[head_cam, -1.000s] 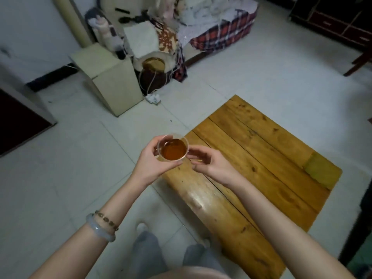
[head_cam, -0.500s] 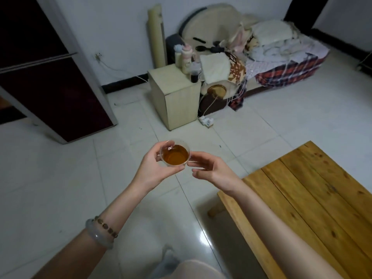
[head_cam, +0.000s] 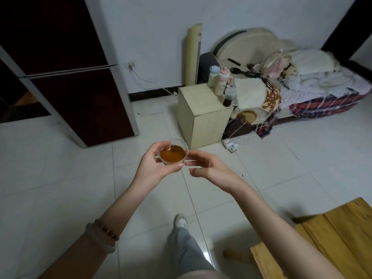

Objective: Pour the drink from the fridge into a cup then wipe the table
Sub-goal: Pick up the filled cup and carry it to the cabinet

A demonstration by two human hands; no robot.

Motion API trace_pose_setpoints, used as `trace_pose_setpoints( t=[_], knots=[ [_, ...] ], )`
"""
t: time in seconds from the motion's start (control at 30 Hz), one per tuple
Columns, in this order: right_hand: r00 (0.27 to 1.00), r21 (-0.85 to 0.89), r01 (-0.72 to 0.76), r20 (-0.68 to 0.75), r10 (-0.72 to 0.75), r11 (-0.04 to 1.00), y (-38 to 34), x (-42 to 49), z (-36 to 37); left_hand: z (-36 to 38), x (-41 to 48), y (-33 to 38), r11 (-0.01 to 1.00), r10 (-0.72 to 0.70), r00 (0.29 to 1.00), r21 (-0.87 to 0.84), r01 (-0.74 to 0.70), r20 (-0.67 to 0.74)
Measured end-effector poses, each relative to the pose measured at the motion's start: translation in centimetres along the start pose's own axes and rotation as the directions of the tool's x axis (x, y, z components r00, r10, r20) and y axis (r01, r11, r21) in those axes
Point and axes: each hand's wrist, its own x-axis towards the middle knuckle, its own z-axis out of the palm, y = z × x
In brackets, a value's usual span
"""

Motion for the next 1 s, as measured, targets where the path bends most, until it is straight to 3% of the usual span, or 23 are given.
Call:
trace_pose_setpoints(
  t=[0.57,0.73,1.0],
  knots=[
    [0.989,0.057,-0.019,0.149,0.01,0.998,-6.6,26.4,-2.9,-7.3,23.4,-1.0,0.998,-0.02,0.992,0.054,0.027,-0.124],
    [0.989,0.062,-0.022,0.146,0.013,0.998,-8.0,33.7,-2.5,-10.5,30.5,-2.0,0.998,-0.02,0.994,0.054,0.025,-0.107],
    [0.999,0.125,-0.037,0.019,0.035,0.992,-10.5,47.0,-0.3,-17.7,44.7,-3.3,0.997,0.021,0.999,0.071,-0.024,0.049]
  ],
)
